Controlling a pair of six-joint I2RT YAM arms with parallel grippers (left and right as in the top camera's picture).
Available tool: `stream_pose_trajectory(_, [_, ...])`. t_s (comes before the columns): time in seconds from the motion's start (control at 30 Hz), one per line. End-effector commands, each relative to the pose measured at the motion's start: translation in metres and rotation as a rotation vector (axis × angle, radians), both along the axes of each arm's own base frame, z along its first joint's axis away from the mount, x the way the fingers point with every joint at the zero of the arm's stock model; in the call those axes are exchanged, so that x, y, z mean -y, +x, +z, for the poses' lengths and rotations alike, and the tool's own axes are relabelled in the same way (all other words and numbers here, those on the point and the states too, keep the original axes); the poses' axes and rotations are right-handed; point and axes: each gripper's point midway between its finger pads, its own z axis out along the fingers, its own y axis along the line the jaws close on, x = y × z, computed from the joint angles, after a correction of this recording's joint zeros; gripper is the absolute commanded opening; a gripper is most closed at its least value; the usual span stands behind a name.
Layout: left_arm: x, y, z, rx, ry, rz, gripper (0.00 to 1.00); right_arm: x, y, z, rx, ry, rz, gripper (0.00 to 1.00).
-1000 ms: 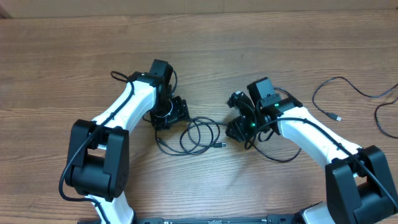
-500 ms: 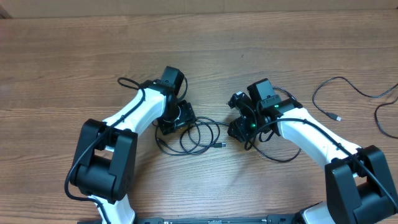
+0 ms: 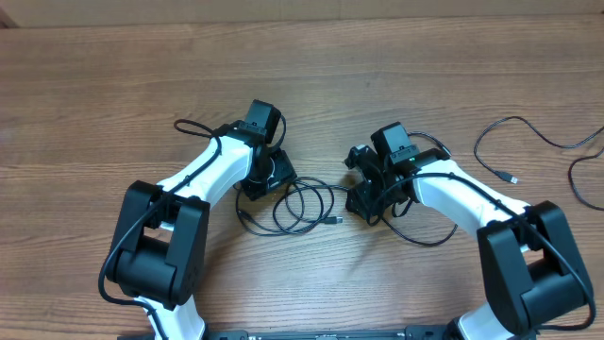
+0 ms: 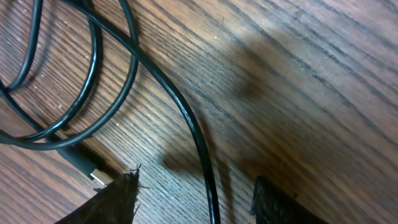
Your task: Untangle cables
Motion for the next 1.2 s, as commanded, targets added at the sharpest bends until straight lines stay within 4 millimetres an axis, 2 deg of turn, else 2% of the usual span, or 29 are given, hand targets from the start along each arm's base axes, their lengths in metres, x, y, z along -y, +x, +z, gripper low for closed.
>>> stream_pose_trajectory(0.0, [-0.0059, -0.0062, -0.0077, -0.014, 0.028, 0.025, 0.64, 0.0012, 0.0001, -0.0042, 0.001, -0.008, 0.012, 0.59])
stream_pose_trajectory(0.1, [-0.0061, -0.0066, -0.0087, -0.014, 0.027, 0.026, 0.61, 0.0012, -0.0002, -0.0055, -0.003, -0.009, 0.011, 0.59])
stream_pose_trajectory(0.2, [-0.0061, -0.0065, -0.0089, -0.013, 0.027, 0.026, 0.5, 0.0012, -0.0002, -0.0055, -0.003, -0.009, 0.011, 0.6])
stream_pose_trajectory(0.3, [-0.0054, -0.005, -0.0087, -0.006, 0.024, 0.025, 0.44, 0.0013, -0.0003, -0.0055, -0.004, -0.01, 0.011, 0.6])
stream_pose_trajectory(0.4, [-0.0044, -0.0016, -0.0083, 0.008, 0.019, 0.026, 0.44, 0.0013, -0.0003, -0.0055, -0.003, -0.01, 0.011, 0.64])
stream_pose_trajectory(0.57, [-0.0042, 0.0021, -0.0082, 0.023, 0.019, 0.038, 0.42, 0.0014, -0.0004, -0.0055, -0.004, -0.01, 0.011, 0.64])
stream_pose_trajectory(0.6, [-0.0046, 0.0012, -0.009, 0.02, 0.02, 0.042, 0.34, 0.0014, -0.0005, -0.0055, -0.004, -0.01, 0.011, 0.64])
stream_pose_trajectory(0.63, [-0.005, 0.001, -0.0092, 0.019, 0.022, 0.043, 0.32, 0.0014, -0.0005, -0.0056, -0.004, -0.01, 0.011, 0.64])
stream_pose_trajectory(0.8, [-0.0062, 0.0003, -0.0097, 0.016, 0.028, 0.051, 0.31, 0.0022, -0.0009, -0.0058, -0.006, -0.014, 0.011, 0.64])
stream_pose_trajectory(1.0, [-0.0064, 0.0003, -0.0097, 0.015, 0.028, 0.058, 0.25, 0.0035, -0.0007, -0.0062, -0.004, -0.022, 0.009, 0.62])
stream_pose_trajectory(1.17, [-0.0066, -0.0001, -0.0098, 0.013, 0.029, 0.058, 0.18, 0.0036, -0.0008, -0.0063, -0.005, -0.023, 0.009, 0.56])
